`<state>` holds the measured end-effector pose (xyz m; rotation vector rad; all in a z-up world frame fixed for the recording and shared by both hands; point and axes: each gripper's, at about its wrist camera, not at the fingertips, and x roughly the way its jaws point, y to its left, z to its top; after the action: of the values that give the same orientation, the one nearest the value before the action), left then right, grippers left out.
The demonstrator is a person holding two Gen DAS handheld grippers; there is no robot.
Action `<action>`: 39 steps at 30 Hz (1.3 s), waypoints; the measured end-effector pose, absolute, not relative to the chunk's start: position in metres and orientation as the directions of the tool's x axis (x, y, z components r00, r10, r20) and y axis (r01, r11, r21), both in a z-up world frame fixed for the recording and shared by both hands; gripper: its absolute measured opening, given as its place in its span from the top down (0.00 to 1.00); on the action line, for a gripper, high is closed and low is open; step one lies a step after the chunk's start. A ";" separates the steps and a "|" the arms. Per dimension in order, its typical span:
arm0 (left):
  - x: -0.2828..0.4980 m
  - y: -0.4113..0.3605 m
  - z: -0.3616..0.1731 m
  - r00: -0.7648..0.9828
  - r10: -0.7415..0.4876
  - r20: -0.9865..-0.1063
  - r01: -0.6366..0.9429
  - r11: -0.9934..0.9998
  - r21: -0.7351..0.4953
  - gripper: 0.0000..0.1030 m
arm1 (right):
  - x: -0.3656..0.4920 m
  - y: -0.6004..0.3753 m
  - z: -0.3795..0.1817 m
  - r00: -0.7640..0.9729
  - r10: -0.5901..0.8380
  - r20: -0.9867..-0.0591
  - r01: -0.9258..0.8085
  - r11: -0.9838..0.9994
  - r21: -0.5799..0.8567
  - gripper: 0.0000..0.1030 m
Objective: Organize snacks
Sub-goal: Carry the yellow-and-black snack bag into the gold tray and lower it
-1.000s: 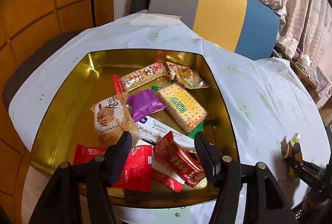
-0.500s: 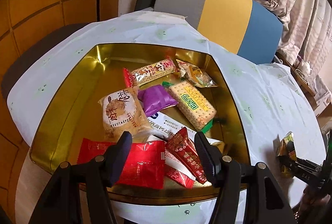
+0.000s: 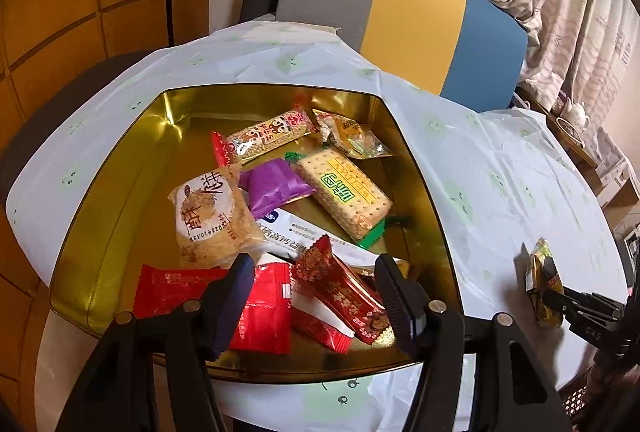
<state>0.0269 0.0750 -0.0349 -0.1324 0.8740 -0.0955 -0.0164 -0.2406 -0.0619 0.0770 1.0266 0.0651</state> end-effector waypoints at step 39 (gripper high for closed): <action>0.019 0.105 -0.038 0.647 -0.135 -0.750 -0.007 0.983 -0.183 0.39 | 0.017 -0.138 0.002 0.514 0.398 -0.760 -0.240 0.917 0.318 0.78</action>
<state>0.0190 0.1052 -0.0381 -0.1760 0.8649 -0.0731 0.0173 -0.1384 0.0021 0.1809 0.9574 0.3859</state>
